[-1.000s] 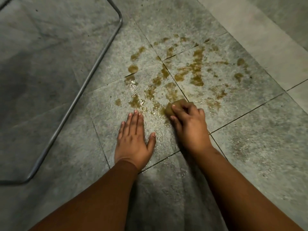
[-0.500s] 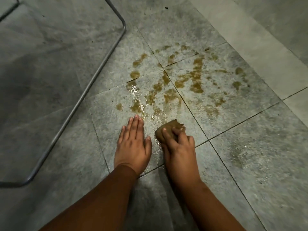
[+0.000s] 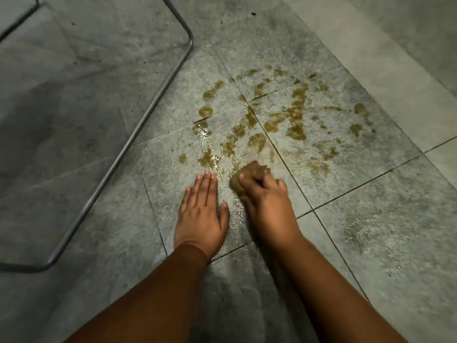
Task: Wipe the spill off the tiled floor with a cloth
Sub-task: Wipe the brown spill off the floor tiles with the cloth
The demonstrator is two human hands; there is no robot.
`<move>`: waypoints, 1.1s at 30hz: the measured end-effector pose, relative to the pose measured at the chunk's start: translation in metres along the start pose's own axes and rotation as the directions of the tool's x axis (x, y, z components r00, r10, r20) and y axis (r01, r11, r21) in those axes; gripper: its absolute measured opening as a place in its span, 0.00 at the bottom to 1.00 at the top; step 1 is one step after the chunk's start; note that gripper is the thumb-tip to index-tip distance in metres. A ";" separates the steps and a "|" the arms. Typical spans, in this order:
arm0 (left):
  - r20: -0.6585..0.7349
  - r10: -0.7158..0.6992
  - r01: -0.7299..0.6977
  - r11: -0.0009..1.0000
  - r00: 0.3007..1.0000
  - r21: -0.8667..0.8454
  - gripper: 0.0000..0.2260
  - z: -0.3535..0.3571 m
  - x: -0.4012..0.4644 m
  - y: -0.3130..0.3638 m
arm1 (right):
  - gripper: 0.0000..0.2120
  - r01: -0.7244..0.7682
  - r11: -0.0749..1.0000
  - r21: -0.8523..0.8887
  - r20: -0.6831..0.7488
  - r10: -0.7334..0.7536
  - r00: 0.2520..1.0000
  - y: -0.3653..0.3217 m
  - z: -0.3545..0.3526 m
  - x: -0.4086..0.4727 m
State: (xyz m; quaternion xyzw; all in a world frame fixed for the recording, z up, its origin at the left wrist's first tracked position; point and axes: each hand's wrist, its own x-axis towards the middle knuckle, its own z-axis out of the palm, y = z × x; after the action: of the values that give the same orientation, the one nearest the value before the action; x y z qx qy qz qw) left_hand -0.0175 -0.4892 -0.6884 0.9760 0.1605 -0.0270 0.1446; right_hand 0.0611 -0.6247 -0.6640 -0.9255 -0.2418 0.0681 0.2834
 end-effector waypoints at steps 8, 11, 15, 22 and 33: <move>-0.003 -0.004 0.004 1.000 1.000 -0.006 0.29 0.001 0.002 -0.001 | 0.20 -0.026 1.000 -0.013 -0.046 0.025 0.999 -0.008 0.018 0.017; 0.001 -0.001 0.001 1.000 1.000 -0.019 0.30 0.000 0.001 -0.001 | 0.19 -0.015 1.000 -0.021 -0.063 0.013 0.998 -0.010 0.026 0.070; -0.004 -0.001 0.001 1.000 1.000 -0.021 0.30 0.001 0.002 -0.002 | 0.19 -0.030 0.999 -0.016 0.006 0.030 1.000 -0.012 0.022 0.086; -0.006 -0.025 0.024 0.998 1.000 -0.059 0.31 0.002 0.000 -0.002 | 0.22 0.046 0.999 -0.025 0.041 -0.045 0.998 -0.010 0.011 -0.016; -0.015 -0.131 0.132 0.986 0.991 0.099 0.36 0.007 0.004 -0.002 | 0.21 0.110 0.993 -0.034 0.066 -0.108 0.992 -0.028 0.034 0.093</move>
State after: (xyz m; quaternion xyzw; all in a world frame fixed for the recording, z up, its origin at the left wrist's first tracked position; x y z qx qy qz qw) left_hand -0.0148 -0.4881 -0.6959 0.9694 0.2235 -0.0401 0.0929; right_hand 0.1218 -0.5428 -0.6754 -0.9135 -0.3020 0.0777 0.2614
